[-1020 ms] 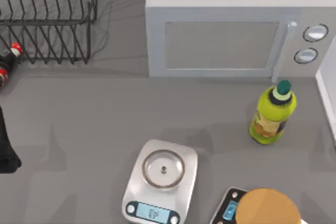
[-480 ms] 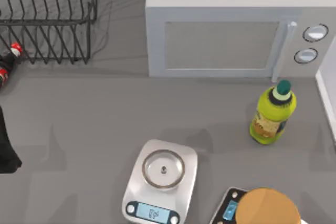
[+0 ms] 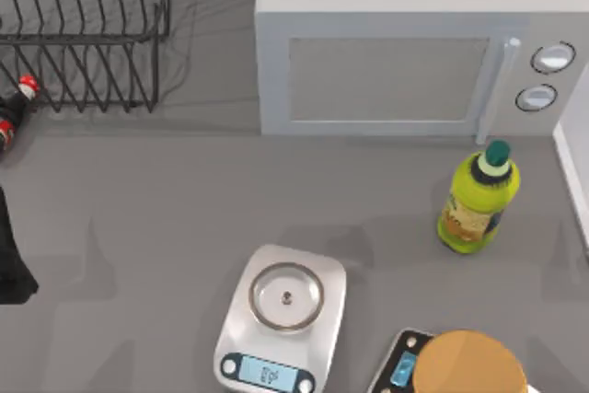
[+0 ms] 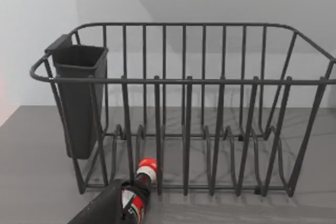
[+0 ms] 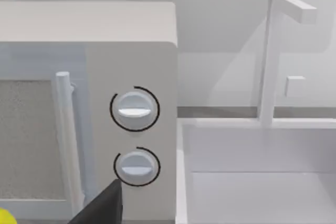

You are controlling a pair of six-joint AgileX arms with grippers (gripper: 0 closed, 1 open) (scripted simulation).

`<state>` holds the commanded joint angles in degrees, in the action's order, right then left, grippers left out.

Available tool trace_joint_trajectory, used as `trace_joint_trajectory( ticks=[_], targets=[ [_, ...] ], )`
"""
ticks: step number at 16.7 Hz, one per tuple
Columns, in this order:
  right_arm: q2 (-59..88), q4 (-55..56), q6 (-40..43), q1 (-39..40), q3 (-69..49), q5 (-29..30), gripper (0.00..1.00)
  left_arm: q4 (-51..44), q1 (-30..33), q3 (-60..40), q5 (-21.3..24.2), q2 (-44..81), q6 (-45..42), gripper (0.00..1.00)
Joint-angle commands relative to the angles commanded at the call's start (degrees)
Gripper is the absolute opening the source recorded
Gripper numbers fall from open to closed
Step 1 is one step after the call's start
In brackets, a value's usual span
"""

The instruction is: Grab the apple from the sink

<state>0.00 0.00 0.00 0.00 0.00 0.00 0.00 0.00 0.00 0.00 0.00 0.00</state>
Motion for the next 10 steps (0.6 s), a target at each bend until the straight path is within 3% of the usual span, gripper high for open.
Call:
trace_joint_trajectory(
  ticks=[5,10],
  targets=[
    [3.56,-2.29,0.68,-0.72,-3.25,0.0,1.0,0.0,0.0,0.0,0.0,0.0,0.0,1.0],
    [21.56,-12.31,3.66,-3.86,-17.47,0.02,1.0,0.0,0.0,0.0,0.0,0.0,0.0,1.0]
  ],
)
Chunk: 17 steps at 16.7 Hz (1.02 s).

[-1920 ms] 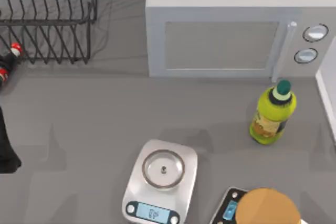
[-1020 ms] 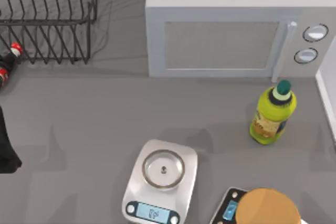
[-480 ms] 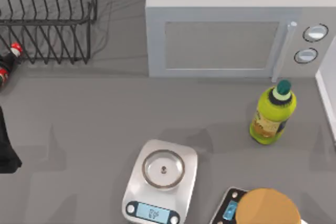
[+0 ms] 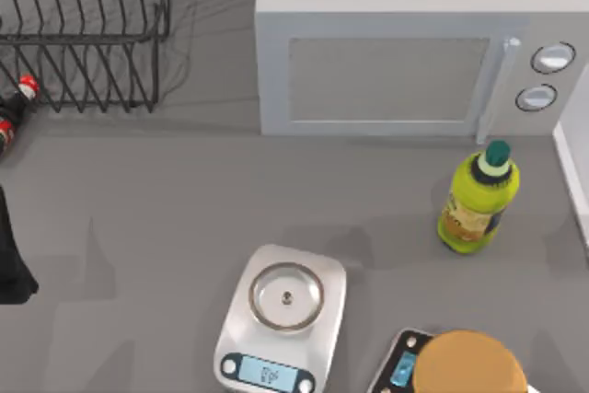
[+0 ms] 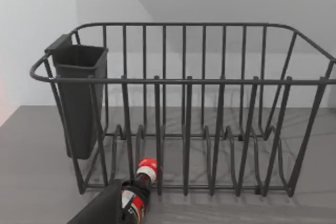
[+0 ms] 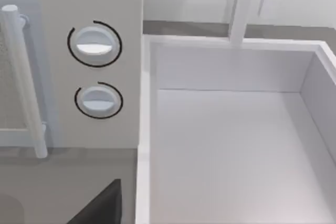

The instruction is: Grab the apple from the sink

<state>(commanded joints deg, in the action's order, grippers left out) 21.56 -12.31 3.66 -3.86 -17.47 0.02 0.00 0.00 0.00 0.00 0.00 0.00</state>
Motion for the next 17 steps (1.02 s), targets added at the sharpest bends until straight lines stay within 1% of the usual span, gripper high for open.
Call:
trace_joint_trajectory(
  ticks=[12,15,17],
  targets=[
    [69.53,-33.58,9.97,-10.53,-47.7,0.05,1.0,0.0,0.0,0.0,0.0,0.0,0.0,1.0],
    [82.46,-39.67,11.78,-12.44,-56.37,0.05,1.0,0.0,0.0,0.0,0.0,0.0,0.0,1.0],
    [88.21,-42.53,12.63,-13.34,-60.42,0.06,1.0,0.0,0.0,0.0,0.0,0.0,0.0,1.0]
  ],
)
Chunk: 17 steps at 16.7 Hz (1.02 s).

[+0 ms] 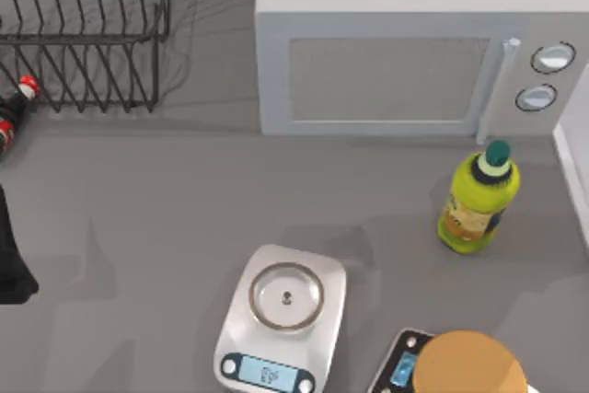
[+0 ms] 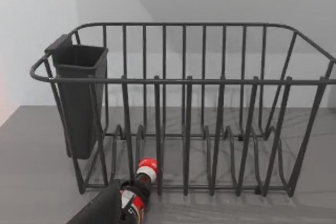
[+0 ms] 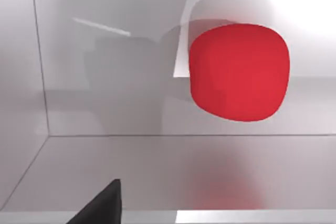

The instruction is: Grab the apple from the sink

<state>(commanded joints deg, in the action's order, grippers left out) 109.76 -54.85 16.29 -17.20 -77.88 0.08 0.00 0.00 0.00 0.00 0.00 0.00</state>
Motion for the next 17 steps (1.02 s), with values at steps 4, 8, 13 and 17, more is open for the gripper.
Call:
trace_joint_trajectory(
  ticks=[4,8,13,17],
  targets=[
    [4.17,-2.17,0.64,-0.68,-3.07,0.0,1.0,0.0,0.0,0.0,0.0,0.0,0.0,1.0],
    [4.03,-2.04,0.59,-0.37,-2.89,0.01,1.0,0.0,0.0,0.0,0.0,0.0,0.0,1.0],
    [8.74,4.53,0.53,-0.44,-0.42,0.05,1.0,0.0,0.0,0.0,0.0,0.0,0.0,1.0],
    [16.7,18.39,0.42,-0.54,3.91,0.12,1.0,0.0,0.0,0.0,0.0,0.0,0.0,1.0]
  ],
)
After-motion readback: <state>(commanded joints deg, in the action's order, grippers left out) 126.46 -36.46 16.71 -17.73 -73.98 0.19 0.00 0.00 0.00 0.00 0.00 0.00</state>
